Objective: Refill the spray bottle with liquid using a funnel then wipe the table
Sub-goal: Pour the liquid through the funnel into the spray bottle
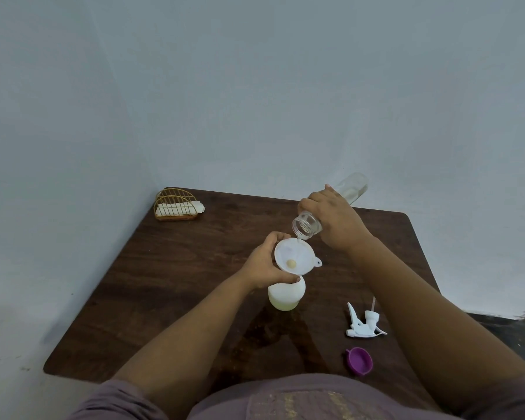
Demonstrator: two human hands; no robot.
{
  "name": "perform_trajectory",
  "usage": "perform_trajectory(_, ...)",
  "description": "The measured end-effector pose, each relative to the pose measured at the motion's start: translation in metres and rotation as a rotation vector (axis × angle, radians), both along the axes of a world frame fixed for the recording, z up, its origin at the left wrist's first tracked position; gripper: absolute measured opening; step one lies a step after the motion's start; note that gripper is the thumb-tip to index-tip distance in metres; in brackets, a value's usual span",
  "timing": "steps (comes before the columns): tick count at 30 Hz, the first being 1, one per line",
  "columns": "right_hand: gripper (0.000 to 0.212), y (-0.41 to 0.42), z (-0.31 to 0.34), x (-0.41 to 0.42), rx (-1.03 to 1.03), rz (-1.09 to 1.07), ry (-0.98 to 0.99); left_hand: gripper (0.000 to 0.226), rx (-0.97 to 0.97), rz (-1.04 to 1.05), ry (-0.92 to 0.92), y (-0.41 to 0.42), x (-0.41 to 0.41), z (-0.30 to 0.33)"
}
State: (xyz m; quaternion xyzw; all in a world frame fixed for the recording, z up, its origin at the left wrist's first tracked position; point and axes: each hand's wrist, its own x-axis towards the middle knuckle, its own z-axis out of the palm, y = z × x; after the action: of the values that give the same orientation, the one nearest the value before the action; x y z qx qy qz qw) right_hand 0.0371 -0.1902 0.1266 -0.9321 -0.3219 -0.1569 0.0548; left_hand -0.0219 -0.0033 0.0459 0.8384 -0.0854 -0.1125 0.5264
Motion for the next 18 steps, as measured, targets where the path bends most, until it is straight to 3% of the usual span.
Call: perform_trajectory(18,0.041,0.0026,0.0018,-0.0028,0.007,-0.007,-0.001,0.085,0.002,0.005,-0.008,0.0004,0.0024,-0.0056)
